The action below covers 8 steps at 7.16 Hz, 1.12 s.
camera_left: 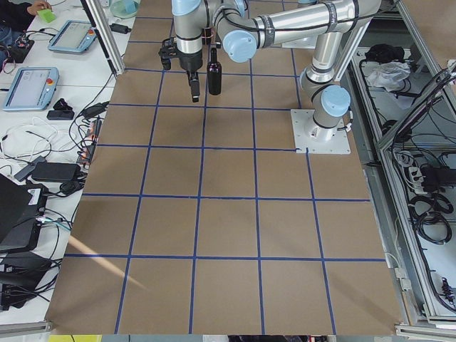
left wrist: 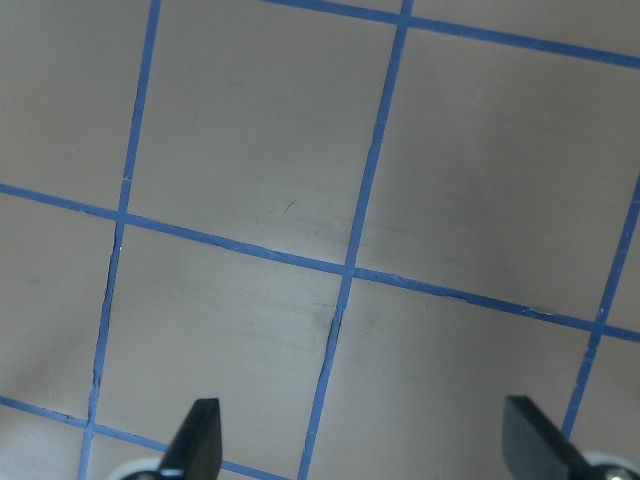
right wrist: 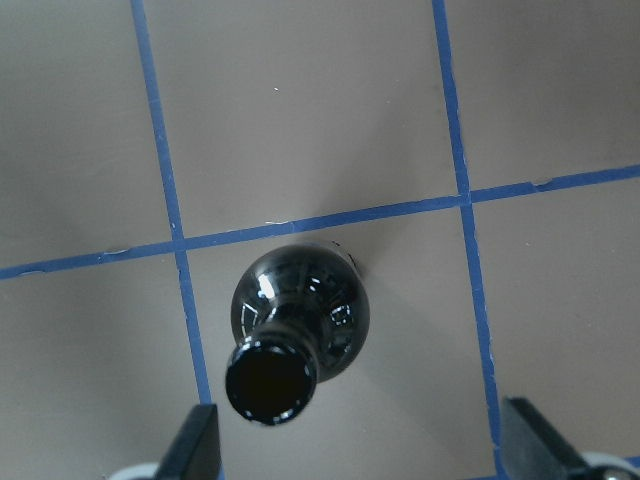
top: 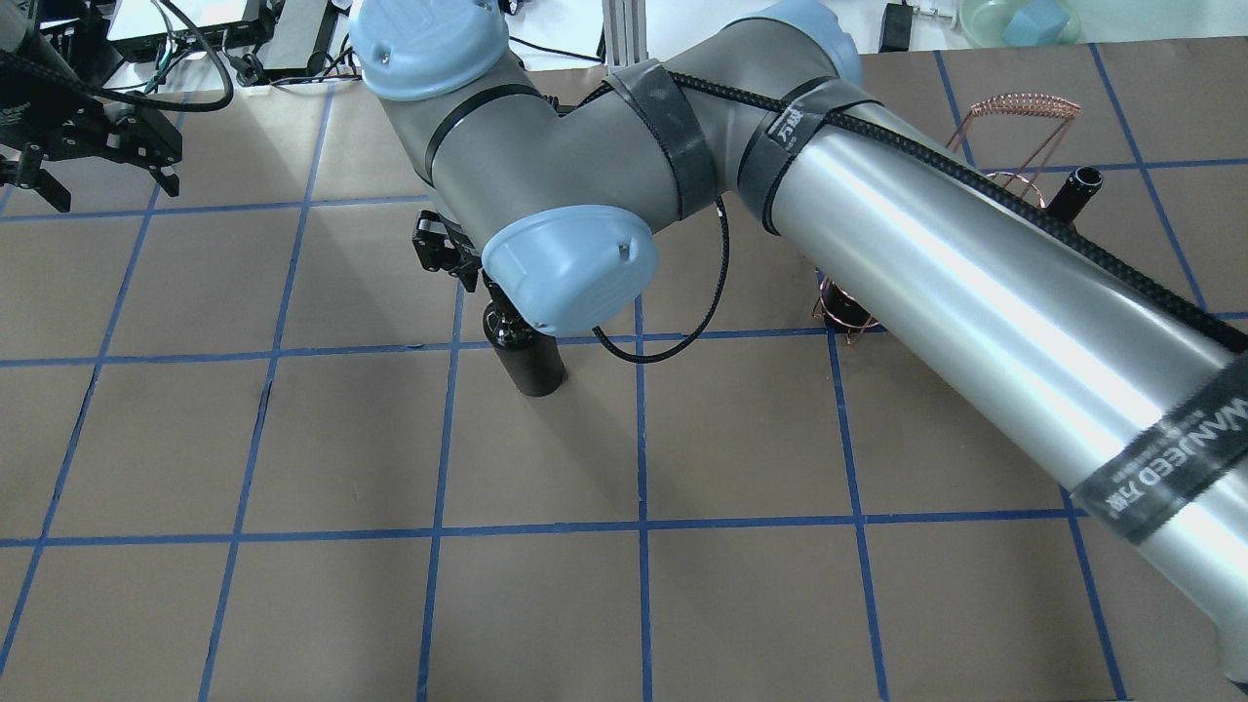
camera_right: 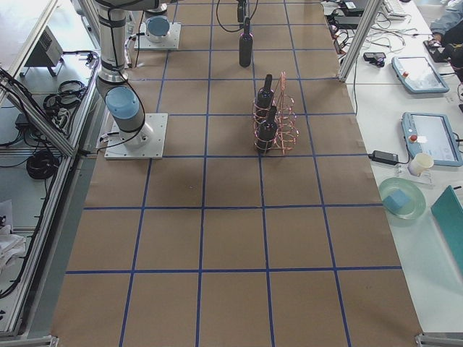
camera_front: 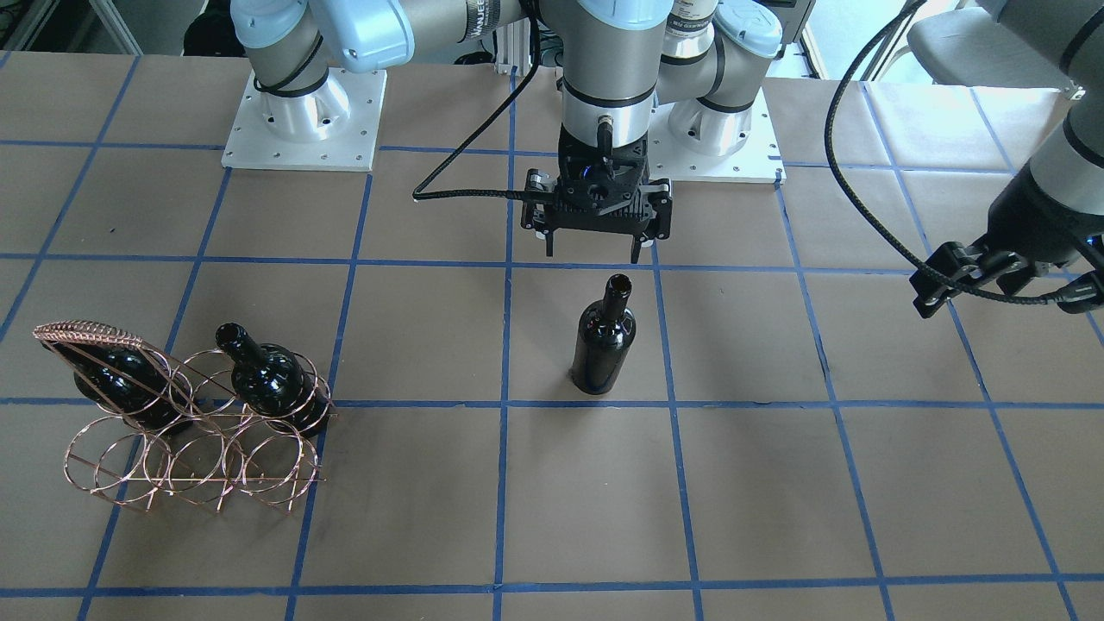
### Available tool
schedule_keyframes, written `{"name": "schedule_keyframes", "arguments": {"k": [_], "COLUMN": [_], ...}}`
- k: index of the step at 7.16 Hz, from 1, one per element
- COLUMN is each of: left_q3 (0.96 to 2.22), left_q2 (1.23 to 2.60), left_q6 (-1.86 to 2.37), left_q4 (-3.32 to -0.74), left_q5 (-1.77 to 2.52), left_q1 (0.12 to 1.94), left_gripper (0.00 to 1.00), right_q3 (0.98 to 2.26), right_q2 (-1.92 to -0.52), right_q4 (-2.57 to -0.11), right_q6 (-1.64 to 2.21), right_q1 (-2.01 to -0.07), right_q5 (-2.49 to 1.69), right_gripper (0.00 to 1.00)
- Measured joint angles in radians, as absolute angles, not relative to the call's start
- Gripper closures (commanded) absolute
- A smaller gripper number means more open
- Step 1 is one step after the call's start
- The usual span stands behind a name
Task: Place wine into wine basket
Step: 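Lower the right gripper over the bottle neck and close on it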
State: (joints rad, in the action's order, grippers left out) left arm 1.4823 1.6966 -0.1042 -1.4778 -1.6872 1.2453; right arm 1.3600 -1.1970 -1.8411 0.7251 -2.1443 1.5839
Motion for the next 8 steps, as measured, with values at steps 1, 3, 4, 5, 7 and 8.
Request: {"name": "schedule_keyframes", "arguments": {"k": [1, 3, 4, 5, 7, 8], "left_q3": [1.483, 1.484, 1.484, 1.484, 1.484, 1.485], "left_q2": [1.697, 1.697, 1.697, 1.697, 1.698, 1.698], "left_q6": [-0.104, -0.104, -0.104, -0.104, -0.104, -0.104], "left_q4": [-1.479, -1.480, -1.480, -1.480, -1.480, -1.480], "left_q5": [-1.687, -1.686, -1.686, -1.686, -1.686, -1.686], "left_q1": [1.244, 1.242, 1.242, 1.242, 1.242, 1.241], "left_gripper": [0.00, 0.00, 0.00, 0.00, 0.00, 0.00], "right_q3": [1.359, 1.360, 1.361, 1.362, 1.362, 1.362], "right_q2": [-1.180, -1.155, -1.141, -1.133, -1.124, -1.122], "right_q4": [-1.869, -1.920, -1.929, -1.932, -1.932, -1.930], "right_q6": [0.730, 0.731, 0.732, 0.739, 0.746, 0.746], "right_q1": [-2.144, -2.144, -2.145, -2.144, -2.145, -2.144], "right_q5": [1.585, 1.592, 1.592, 1.586, 1.579, 1.578], "right_gripper": [0.00, 0.00, 0.00, 0.00, 0.05, 0.16]}}
